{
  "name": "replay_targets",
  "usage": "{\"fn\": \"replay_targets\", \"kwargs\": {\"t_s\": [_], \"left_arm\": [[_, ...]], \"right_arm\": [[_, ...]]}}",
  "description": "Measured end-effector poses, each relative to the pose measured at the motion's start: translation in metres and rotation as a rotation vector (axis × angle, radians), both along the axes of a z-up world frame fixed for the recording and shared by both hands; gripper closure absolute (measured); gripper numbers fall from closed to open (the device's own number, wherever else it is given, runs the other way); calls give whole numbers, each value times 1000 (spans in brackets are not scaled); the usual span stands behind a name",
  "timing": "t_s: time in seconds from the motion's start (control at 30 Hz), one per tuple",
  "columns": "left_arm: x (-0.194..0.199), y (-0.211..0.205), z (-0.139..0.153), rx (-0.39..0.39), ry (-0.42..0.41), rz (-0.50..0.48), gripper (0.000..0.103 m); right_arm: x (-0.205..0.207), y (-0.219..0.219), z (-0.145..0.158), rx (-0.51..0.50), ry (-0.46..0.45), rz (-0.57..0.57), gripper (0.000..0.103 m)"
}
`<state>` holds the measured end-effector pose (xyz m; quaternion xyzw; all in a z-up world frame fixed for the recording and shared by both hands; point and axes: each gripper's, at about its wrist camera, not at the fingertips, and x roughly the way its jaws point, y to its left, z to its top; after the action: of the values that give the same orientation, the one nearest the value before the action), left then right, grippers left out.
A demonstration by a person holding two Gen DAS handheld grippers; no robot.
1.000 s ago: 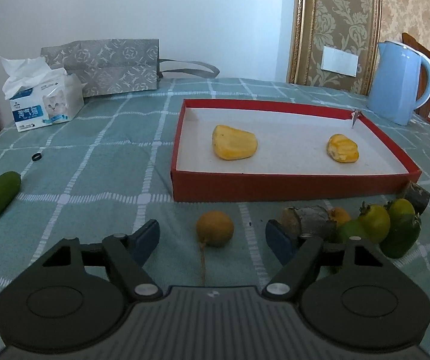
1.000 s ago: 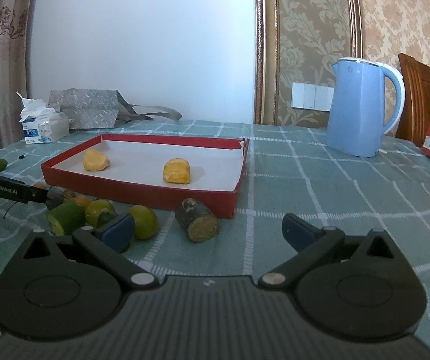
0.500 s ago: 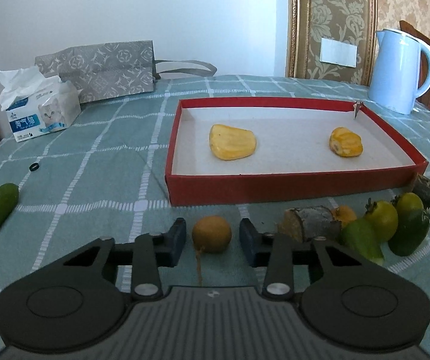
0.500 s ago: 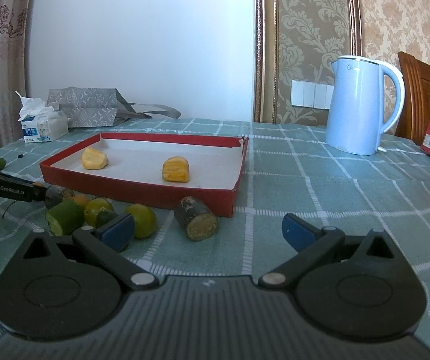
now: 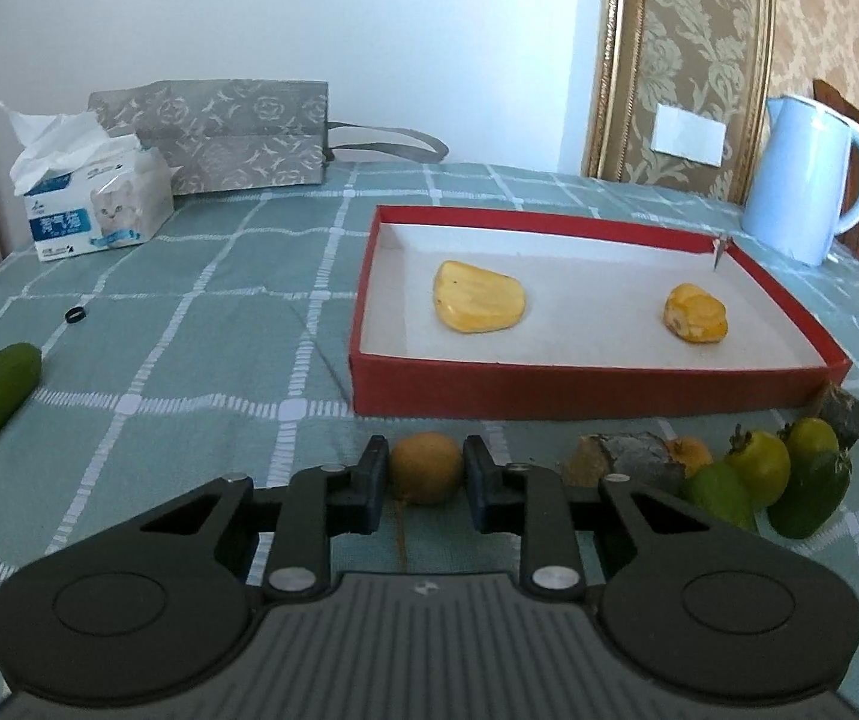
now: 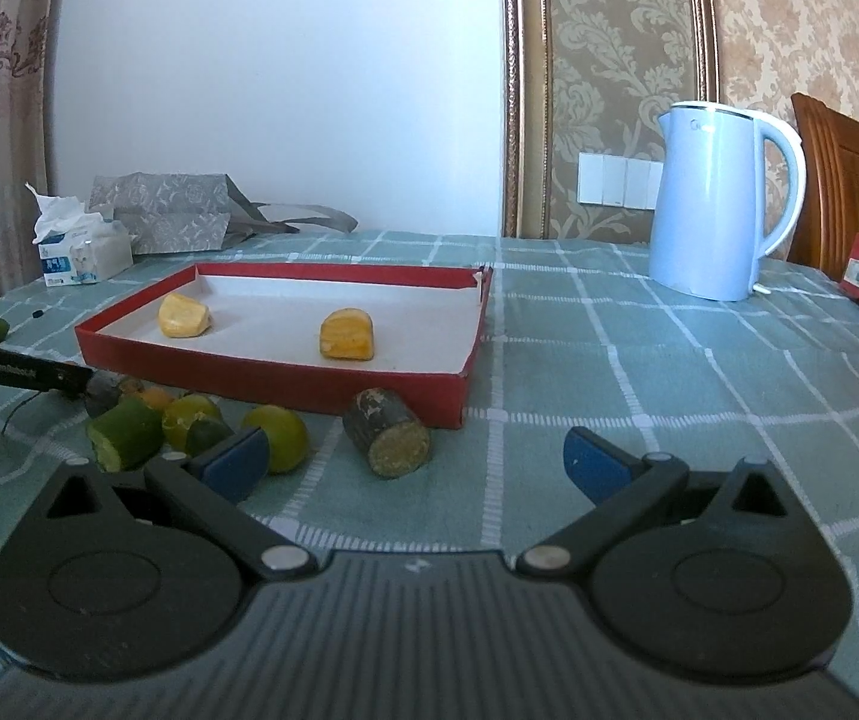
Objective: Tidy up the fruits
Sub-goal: 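Close the left tool on the small brown round fruit, then close the right tool on the dark green fruit while the left tool holds the brown fruit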
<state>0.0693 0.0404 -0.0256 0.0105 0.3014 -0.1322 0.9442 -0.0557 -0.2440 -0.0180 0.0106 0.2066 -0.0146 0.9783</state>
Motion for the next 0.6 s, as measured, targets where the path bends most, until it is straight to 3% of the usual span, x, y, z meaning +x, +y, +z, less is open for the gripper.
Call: {"fn": "replay_targets", "kwargs": {"t_s": [0.2,0.3,0.37,0.47,0.6], "left_arm": [[0,5,1,-22,0,6,77],[-1,4,2,-22,-7,0,77],[-2,5,1,-23,-4,-1,77],[-2,6,1,-29,-2,-2,77],[-2,6,2,-34,-2,-7,77]], "right_arm": [[-2,-2,0,3,-12,-35,0],[-2,3,0,6,7,13,1],[0,10,-1,-6,25,60,17],[2,26,-2,-50,39,111,19],[4,47,0,-95,49,204,39]]}}
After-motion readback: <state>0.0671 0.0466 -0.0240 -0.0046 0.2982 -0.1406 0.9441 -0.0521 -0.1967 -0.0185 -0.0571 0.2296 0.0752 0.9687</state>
